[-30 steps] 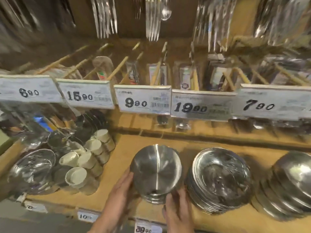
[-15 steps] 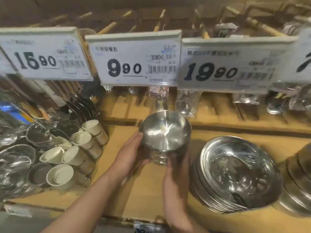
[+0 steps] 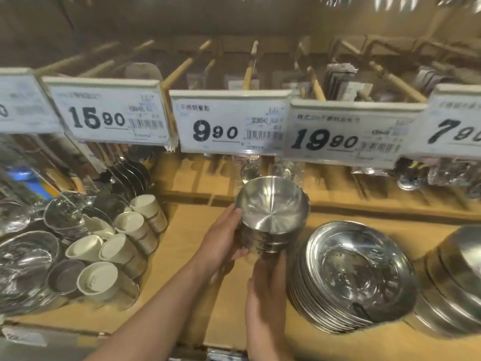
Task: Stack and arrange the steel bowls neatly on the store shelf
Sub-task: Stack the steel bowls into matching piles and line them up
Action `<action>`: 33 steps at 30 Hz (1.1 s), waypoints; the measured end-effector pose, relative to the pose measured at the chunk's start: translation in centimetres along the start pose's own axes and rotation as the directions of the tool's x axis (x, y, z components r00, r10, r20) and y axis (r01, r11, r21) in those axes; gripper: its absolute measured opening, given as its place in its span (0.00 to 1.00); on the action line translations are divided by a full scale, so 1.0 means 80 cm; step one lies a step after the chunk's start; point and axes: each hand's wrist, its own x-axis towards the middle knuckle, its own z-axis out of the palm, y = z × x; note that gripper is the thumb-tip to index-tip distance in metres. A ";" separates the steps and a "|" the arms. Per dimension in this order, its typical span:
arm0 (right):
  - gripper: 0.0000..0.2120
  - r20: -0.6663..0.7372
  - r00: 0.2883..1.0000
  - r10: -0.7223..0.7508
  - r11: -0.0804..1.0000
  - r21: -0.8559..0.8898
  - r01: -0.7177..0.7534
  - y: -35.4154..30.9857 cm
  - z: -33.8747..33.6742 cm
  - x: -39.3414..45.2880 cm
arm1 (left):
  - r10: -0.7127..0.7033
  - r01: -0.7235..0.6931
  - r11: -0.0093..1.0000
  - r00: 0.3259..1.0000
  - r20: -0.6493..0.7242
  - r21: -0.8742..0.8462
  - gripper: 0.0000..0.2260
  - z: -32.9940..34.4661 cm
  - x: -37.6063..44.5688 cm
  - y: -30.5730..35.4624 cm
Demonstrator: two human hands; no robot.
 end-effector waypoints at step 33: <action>0.13 -0.305 0.940 -0.155 0.967 0.150 0.208 -0.196 -0.530 -0.182 | 0.126 -0.182 0.973 0.935 0.332 0.144 0.04 0.259 -0.284 0.044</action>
